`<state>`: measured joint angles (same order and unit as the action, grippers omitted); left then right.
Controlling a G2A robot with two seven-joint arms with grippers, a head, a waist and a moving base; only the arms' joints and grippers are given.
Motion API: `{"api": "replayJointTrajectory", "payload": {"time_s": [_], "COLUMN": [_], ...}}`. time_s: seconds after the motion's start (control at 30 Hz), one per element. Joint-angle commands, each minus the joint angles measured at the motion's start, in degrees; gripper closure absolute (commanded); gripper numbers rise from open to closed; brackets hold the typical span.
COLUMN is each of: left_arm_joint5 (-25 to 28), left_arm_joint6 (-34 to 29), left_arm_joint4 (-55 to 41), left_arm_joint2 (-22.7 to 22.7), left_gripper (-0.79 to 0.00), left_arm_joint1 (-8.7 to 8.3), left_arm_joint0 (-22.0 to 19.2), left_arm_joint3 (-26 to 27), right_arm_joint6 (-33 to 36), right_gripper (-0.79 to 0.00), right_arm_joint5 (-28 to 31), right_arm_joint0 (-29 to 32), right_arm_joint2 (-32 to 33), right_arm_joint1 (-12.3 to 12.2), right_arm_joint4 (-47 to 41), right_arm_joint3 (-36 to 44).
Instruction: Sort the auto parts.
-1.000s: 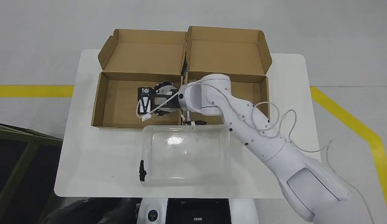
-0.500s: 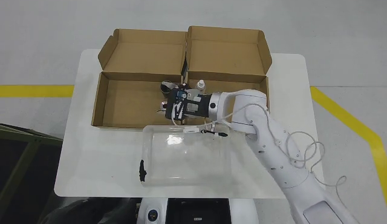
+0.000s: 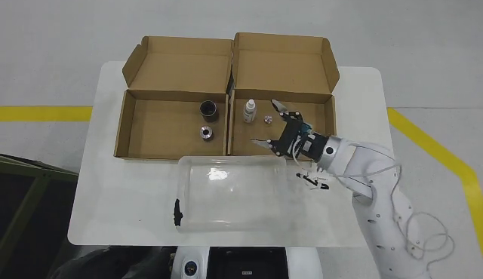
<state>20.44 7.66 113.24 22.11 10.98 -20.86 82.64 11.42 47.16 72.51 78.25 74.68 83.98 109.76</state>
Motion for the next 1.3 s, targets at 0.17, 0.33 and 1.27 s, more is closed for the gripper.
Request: {"api": "replayJointTrajectory", "payload": {"time_s": [0.17,0.33,1.27], "left_arm_joint5": [0.0,0.0,0.0], "left_arm_joint6": [0.0,0.0,0.0], "left_arm_joint4": [0.0,0.0,0.0], "left_arm_joint2": [0.0,0.0,0.0], "left_gripper": [-0.785,-0.785,-0.785], "left_arm_joint1": [0.00,0.00,0.00], "left_arm_joint0": [0.0,0.0,0.0], "left_arm_joint3": [0.0,0.0,0.0], "right_arm_joint6": [-8.0,-12.1,-19.7], "right_gripper": [-0.656,-0.702,-0.785], "right_arm_joint5": [-1.5,-3.0,-6.8], "right_arm_joint0": [7.2,12.1,20.5], "right_arm_joint2": [6.6,11.0,21.1], "right_arm_joint1": [-1.3,-2.0,-4.1], "right_arm_joint4": [3.1,4.2,0.5], "right_arm_joint3": [2.0,2.4,-1.0]}}
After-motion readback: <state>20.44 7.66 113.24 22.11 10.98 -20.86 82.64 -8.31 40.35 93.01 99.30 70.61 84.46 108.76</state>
